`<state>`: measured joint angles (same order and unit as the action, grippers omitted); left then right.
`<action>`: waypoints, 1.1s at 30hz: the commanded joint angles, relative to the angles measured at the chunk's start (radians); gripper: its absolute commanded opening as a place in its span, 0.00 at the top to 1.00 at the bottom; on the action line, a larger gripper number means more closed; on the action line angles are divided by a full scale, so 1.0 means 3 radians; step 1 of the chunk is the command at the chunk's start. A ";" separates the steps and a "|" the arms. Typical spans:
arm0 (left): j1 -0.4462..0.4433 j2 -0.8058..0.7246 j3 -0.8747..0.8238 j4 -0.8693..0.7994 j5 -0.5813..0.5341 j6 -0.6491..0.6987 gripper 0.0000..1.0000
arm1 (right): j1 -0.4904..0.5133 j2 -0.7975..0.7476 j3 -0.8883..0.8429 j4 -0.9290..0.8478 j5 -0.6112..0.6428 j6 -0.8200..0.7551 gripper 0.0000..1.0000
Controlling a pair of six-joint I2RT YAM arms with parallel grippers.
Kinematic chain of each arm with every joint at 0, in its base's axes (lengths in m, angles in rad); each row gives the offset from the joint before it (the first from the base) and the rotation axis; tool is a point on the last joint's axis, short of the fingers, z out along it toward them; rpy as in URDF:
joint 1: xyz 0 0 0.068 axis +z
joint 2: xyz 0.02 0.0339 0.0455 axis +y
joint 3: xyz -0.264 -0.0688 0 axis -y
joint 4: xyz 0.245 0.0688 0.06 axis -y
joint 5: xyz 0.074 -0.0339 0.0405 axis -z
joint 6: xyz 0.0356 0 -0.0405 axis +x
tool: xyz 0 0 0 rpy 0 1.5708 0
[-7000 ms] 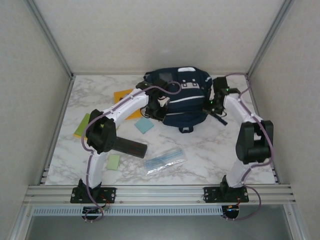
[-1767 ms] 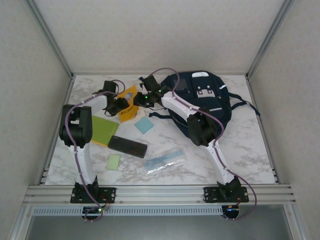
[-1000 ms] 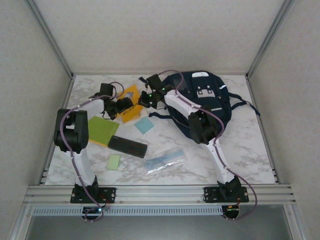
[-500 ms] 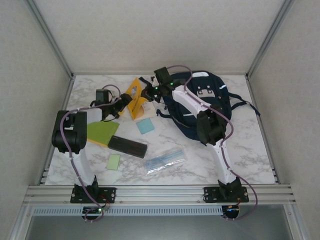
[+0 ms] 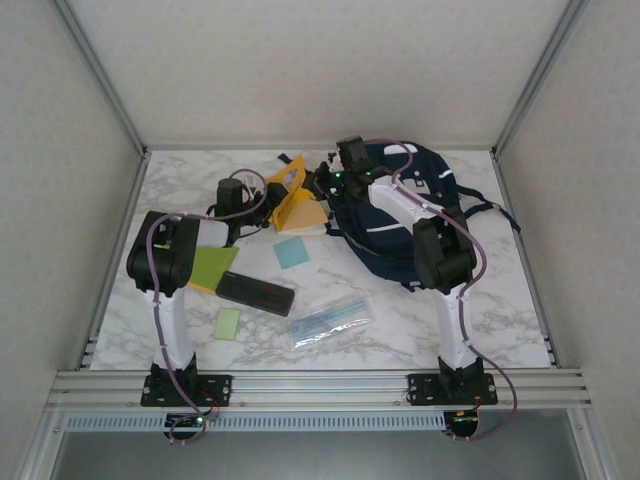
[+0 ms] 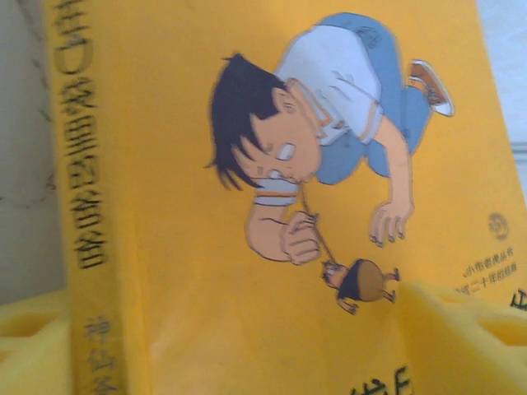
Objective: Pack the student bag
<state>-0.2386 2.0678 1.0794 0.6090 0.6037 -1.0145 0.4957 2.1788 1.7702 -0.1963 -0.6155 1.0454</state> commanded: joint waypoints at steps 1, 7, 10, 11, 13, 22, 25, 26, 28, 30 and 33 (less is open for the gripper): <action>-0.0044 -0.0024 0.0153 0.0276 0.0100 -0.0093 0.35 | -0.0027 -0.0209 -0.0204 0.0222 -0.0087 0.0100 1.00; -0.0044 -0.0150 0.0186 -0.0025 0.0085 0.0075 0.64 | -0.0090 -0.0303 -0.0451 0.0215 0.0010 0.0050 1.00; -0.0043 -0.0173 0.0171 -0.0067 0.0065 0.0079 0.71 | -0.0093 -0.0298 -0.0473 0.0209 0.0003 0.0042 1.00; -0.0043 -0.0181 0.0166 -0.0076 0.0055 0.0072 0.75 | -0.0092 -0.0299 -0.0478 0.0208 -0.0002 0.0041 1.00; -0.0044 -0.0212 0.0160 -0.0126 0.0026 0.0081 0.84 | -0.0092 -0.0308 -0.0489 0.0189 0.0013 0.0016 1.00; -0.0028 -0.0592 0.0175 -0.0483 -0.0416 -0.0065 1.00 | -0.0093 -0.0632 -0.0687 -0.0184 0.0298 -0.0213 0.01; -0.0025 -0.0846 0.0181 -0.0614 -0.0694 -0.0095 1.00 | -0.0061 -0.0829 -0.0894 -0.0265 0.0371 -0.0236 0.01; -0.0023 -0.0938 0.0181 -0.0655 -0.0782 -0.0098 1.00 | -0.0045 -0.0879 -0.0960 -0.0256 0.0387 -0.0217 0.01; -0.0028 -0.1085 0.0176 -0.0710 -0.0944 -0.0129 1.00 | 0.0019 -0.0989 -0.1103 -0.0184 0.0405 -0.0131 0.01; -0.0036 -0.1220 0.0156 -0.0711 -0.1086 -0.0180 1.00 | 0.0112 -0.1071 -0.1245 0.0026 0.0353 0.0062 0.01; -0.0077 -0.1407 0.0088 -0.0657 -0.1277 -0.0247 1.00 | 0.0282 -0.1105 -0.1397 0.0499 0.0285 0.0480 0.01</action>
<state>-0.2436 1.7290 1.0962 0.3614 0.3130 -1.0519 0.5266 1.8660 1.3952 -0.1726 -0.5186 1.0664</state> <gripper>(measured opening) 0.135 0.987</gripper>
